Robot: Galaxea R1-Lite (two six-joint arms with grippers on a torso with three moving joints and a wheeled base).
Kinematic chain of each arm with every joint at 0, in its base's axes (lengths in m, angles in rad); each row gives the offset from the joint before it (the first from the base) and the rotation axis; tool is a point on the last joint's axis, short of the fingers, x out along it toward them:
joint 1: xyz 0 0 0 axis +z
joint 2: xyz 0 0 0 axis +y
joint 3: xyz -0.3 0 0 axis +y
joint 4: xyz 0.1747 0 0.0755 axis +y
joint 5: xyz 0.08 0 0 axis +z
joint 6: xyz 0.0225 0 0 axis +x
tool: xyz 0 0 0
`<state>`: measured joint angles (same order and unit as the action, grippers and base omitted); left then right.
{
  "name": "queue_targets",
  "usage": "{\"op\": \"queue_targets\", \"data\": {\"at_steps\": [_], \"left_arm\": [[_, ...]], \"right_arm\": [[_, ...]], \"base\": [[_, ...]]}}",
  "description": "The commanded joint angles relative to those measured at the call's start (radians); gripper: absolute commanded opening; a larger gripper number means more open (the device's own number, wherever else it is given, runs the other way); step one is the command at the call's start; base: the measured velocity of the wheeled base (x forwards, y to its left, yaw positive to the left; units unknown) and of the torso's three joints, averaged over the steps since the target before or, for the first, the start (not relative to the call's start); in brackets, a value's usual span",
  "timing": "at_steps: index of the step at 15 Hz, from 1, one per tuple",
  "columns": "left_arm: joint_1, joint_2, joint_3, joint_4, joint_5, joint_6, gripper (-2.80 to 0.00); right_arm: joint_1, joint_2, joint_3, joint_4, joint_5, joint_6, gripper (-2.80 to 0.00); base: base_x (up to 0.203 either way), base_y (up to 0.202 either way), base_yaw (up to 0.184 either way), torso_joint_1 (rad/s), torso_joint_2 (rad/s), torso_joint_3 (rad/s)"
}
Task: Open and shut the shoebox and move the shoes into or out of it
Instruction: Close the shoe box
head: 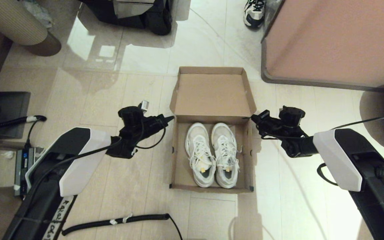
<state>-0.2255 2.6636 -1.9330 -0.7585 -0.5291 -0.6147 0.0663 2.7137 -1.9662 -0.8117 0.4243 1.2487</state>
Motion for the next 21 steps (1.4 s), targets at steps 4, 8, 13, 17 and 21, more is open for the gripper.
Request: {"op": "queue_targets", "data": {"at_steps": [4, 8, 13, 17, 21], "left_arm": [[-0.017, -0.01, 0.003, 0.089, 0.023, -0.002, -2.8], [-0.027, -0.023, 0.003, 0.171, 0.055, -0.002, -2.8], [-0.062, -0.056, 0.013, 0.294, 0.16, -0.005, -2.8], [-0.075, -0.106, 0.106, 0.34, 0.202, -0.009, -2.8], [-0.083, -0.169, 0.232, 0.368, 0.212, -0.013, -2.8]], "right_arm": [[0.012, 0.017, 0.0, -0.015, 0.041, 0.034, -2.8], [0.013, 0.012, 0.002, -0.015, 0.083, 0.061, -2.8], [0.013, -0.005, 0.017, 0.016, 0.085, 0.061, -2.8], [0.012, -0.036, 0.021, 0.111, 0.085, 0.059, -2.8], [0.011, -0.079, 0.075, 0.147, 0.083, 0.049, -2.8]], "base": [[0.0, 0.0, 0.0, 0.0, 0.0, 0.0], [0.0, 0.0, 0.0, 0.0, 0.0, 0.0], [0.0, 0.0, 0.0, 0.0, 0.0, 0.0], [0.0, 0.0, 0.0, 0.0, 0.0, 0.0], [0.0, 0.0, 0.0, 0.0, 0.0, 0.0]]}}
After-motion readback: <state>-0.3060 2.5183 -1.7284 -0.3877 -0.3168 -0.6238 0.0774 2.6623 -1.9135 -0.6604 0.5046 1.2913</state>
